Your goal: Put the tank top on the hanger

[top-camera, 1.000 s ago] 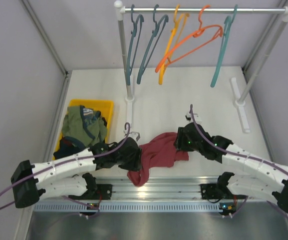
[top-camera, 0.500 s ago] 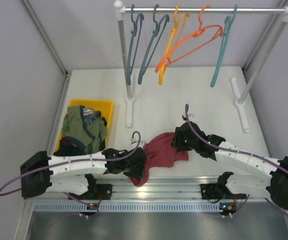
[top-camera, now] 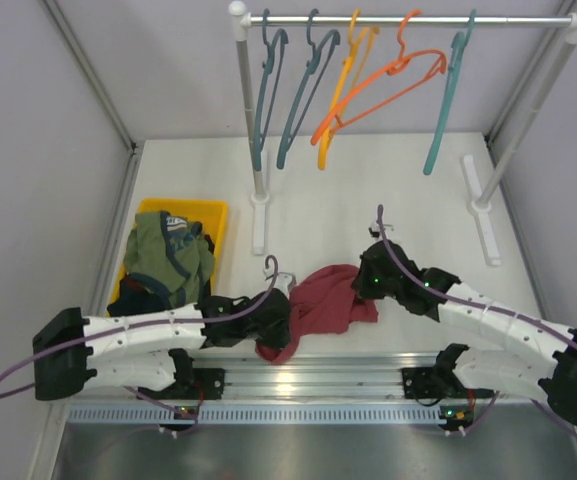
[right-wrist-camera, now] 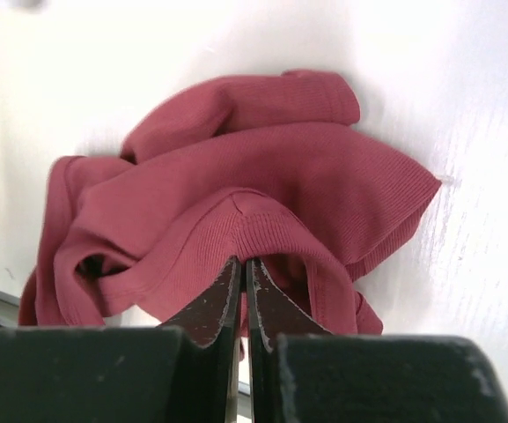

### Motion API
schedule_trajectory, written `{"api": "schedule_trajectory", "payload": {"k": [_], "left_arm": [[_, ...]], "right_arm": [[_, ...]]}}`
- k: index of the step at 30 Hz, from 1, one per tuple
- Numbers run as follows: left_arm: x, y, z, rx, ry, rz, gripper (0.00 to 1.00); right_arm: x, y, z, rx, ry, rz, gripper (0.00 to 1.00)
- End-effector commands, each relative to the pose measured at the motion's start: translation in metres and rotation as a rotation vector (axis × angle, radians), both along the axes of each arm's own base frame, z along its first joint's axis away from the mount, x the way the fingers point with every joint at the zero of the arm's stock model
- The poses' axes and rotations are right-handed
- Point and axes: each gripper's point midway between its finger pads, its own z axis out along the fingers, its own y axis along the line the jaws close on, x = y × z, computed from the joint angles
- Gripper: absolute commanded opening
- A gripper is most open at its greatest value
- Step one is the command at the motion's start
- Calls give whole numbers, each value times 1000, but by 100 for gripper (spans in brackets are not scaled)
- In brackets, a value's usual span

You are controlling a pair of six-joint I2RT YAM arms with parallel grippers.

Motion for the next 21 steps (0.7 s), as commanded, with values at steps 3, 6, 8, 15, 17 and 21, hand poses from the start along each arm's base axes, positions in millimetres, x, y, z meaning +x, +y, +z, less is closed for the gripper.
{"api": "schedule_trajectory", "payload": {"k": [3, 6, 8, 15, 17, 21], "left_arm": [[64, -12, 104, -221, -231, 130, 0], [102, 12, 146, -295, -292, 230, 0], [129, 30, 180, -343, -361, 309, 0], [174, 74, 290, -392, -589, 504, 0], [175, 84, 328, -434, -658, 536, 0], [169, 103, 383, -484, -761, 583, 0]], "right_arm": [[19, -1, 85, 66, -178, -5, 0], [19, -3, 121, 82, -237, 17, 0], [21, -2, 151, 97, -279, 31, 0], [35, -1, 257, 85, -465, 87, 0], [39, 5, 296, 114, -517, 101, 0], [42, 10, 351, 135, -591, 136, 0]]}}
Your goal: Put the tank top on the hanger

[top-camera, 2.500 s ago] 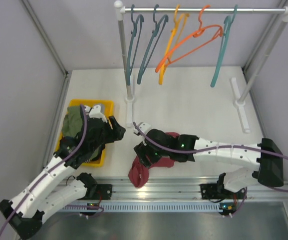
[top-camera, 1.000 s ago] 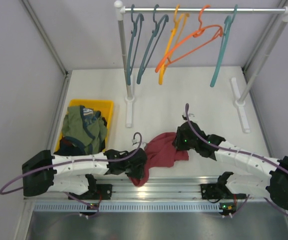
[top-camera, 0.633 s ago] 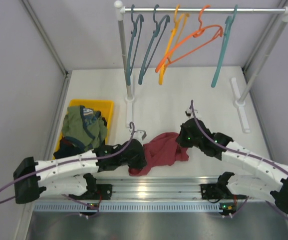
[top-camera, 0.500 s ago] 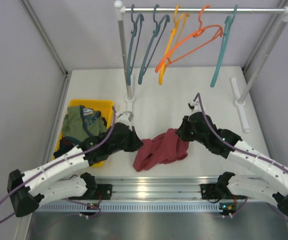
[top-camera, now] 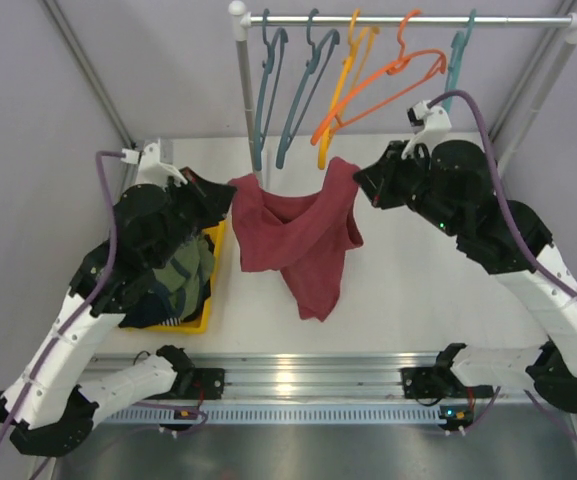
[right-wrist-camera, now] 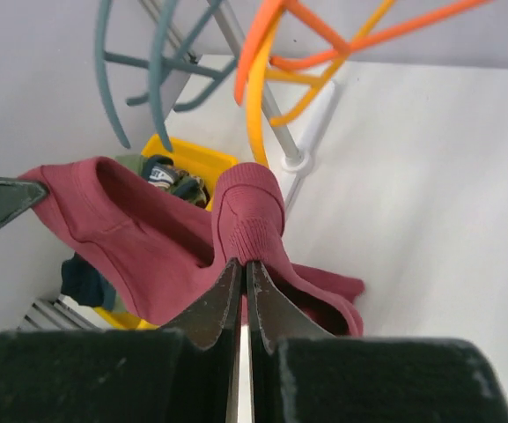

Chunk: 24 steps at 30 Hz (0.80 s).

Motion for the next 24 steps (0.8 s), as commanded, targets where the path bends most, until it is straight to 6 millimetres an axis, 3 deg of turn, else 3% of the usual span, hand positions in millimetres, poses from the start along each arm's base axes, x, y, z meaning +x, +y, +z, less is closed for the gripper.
{"api": "schedule_trajectory", "payload": {"k": [1, 2, 4, 7, 8, 10, 11, 13, 14, 16, 17, 19, 20, 22, 23, 24], "left_arm": [[-6, 26, 48, -3, -104, 77, 0], [-9, 29, 62, -15, -128, 77, 0], [-12, 29, 66, -12, -127, 69, 0], [-11, 22, 44, -1, -74, 44, 0], [-10, 15, 22, 7, -37, 19, 0], [-10, 5, -3, -12, 16, -9, 0], [-9, -1, -34, 0, 64, -26, 0], [-8, -8, -65, -8, 119, -35, 0], [-8, -8, -99, 22, 178, -32, 0], [-10, -17, -125, -3, 223, -58, 0], [-13, -19, -157, 14, 277, -67, 0], [-15, -26, -178, -12, 308, -90, 0], [-19, -25, -205, 8, 353, -89, 0], [-22, -31, -222, 0, 378, -115, 0], [-26, -31, -240, 12, 412, -124, 0], [-27, -34, -249, 15, 428, -138, 0]], "right_arm": [[3, -5, 26, -64, -41, 17, 0], [0, -8, 46, -40, -73, 15, 0], [0, -9, 51, -45, -78, 17, 0], [-4, -16, 42, -47, -61, 4, 0], [-2, -13, 22, -62, -27, 3, 0], [-11, -19, 5, -48, -9, 7, 0], [-11, -17, -35, -90, 58, 5, 0], [-20, -21, -55, -45, 85, 3, 0], [-25, -23, -100, -88, 159, 2, 0], [-34, -27, -125, -39, 194, -8, 0], [-41, -31, -172, -85, 269, -16, 0], [-49, -29, -204, -45, 330, -20, 0], [-58, -35, -238, -65, 383, -25, 0], [-63, -34, -259, -30, 415, -32, 1], [-68, -39, -284, -62, 457, -45, 2], [-70, -40, -292, -65, 476, -52, 6]]}}
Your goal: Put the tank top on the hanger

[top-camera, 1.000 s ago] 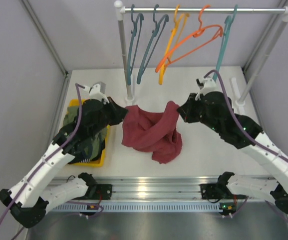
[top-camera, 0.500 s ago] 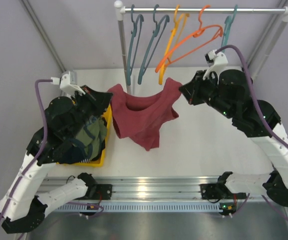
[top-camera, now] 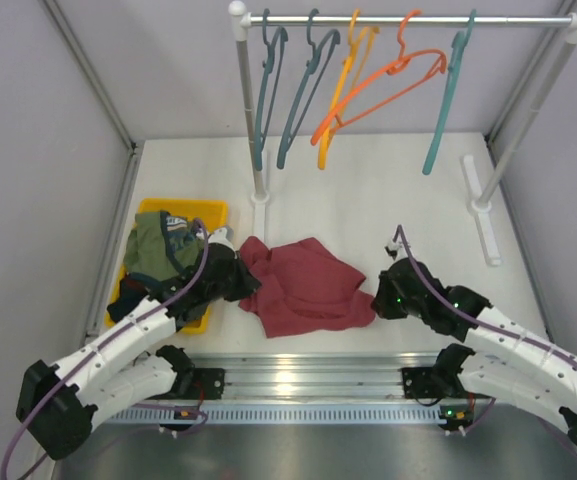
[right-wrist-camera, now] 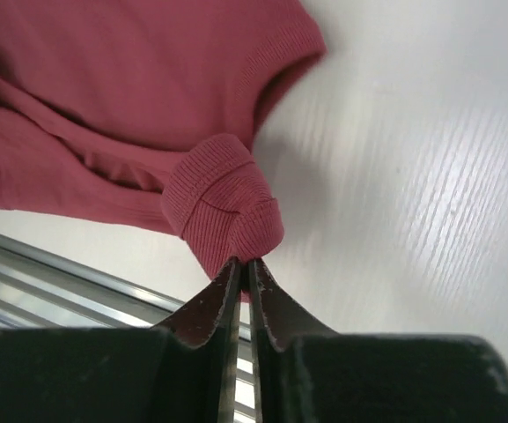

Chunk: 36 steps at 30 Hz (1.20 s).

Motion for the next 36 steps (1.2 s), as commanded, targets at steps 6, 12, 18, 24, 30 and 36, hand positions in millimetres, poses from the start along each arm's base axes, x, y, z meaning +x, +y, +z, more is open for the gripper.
{"api": "schedule_trajectory", "payload": {"k": [6, 12, 18, 24, 30, 36], "left_arm": [[3, -39, -3, -146, -2, -119, 0], [4, -43, 1, -140, -3, -147, 0], [4, -44, 3, -138, -9, -159, 0], [7, -49, 10, -140, -11, -178, 0], [12, -49, 20, -130, -37, -182, 0], [14, -52, 26, -133, -50, -192, 0]], "right_arm": [[10, -5, 3, 35, -18, -110, 49], [5, -45, 48, -22, -108, -202, 68], [19, -80, 176, 41, -370, -327, 73], [61, -91, 301, -96, -575, -395, 73], [123, -100, 368, -179, -629, -431, 74], [204, -118, 379, -180, -588, -474, 67]]}}
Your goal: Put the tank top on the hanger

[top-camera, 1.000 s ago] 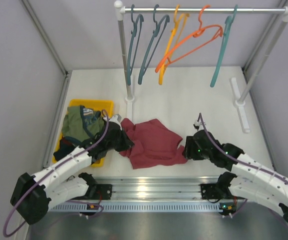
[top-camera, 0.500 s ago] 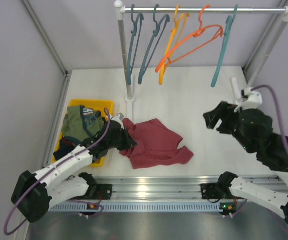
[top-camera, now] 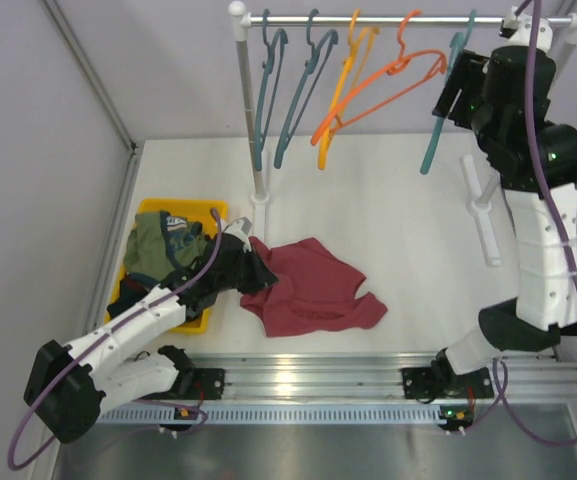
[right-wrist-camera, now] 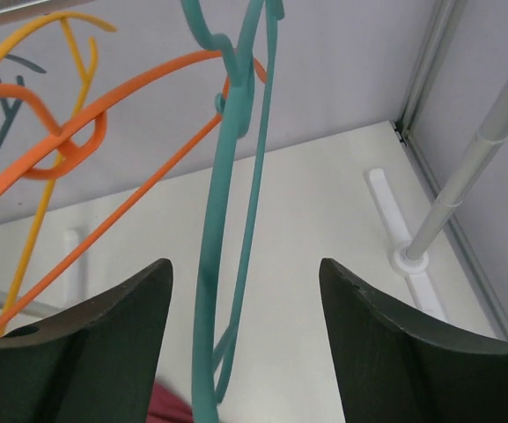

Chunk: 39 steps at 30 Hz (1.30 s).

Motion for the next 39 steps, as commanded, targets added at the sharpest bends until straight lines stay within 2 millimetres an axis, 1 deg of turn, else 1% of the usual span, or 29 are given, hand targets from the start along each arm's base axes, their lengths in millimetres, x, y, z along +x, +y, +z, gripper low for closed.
{"api": "schedule_trajectory", "payload": {"k": [1, 2, 3, 7, 8, 12, 17, 22, 25, 28, 31, 34, 36, 37, 39], "left_arm": [[11, -8, 25, -36, -69, -15, 0], [12, -8, 25, -36, -72, -13, 0], [12, -8, 26, -34, -75, -15, 0], [13, -6, 24, -15, -74, -15, 0], [13, -6, 24, -14, -75, -12, 0], [13, -5, 21, -8, -69, -9, 0], [13, -6, 18, -9, -63, -11, 0], [14, -8, 15, -4, -53, -17, 0], [15, -9, 14, -2, -51, -20, 0], [15, -10, 14, -2, -50, -25, 0], [15, -10, 14, -1, -50, -24, 0], [14, -10, 15, 0, -49, -26, 0], [14, -9, 14, 4, -49, -27, 0], [15, -9, 14, 4, -49, -25, 0], [14, -9, 14, 4, -49, -27, 0]], "right_arm": [[30, -5, -11, -32, 68, 62, 66], [35, -4, -13, -35, 74, 68, 62], [44, -1, -19, -37, 87, 80, 60], [53, -1, -31, -56, 115, 75, 54], [53, -1, -31, -57, 112, 74, 49], [49, -7, -36, -84, 130, 58, 41], [44, -13, -44, -114, 154, 41, 32], [37, -18, -46, -137, 161, 18, 31], [34, -20, -38, -143, 141, 8, 36], [34, -20, -32, -148, 127, 5, 37], [37, -16, -36, -150, 139, 23, 36], [38, -14, -39, -149, 146, 30, 30], [39, -12, -36, -148, 137, 33, 23], [38, -13, -34, -148, 133, 32, 15], [37, -13, -31, -151, 124, 28, 8]]}}
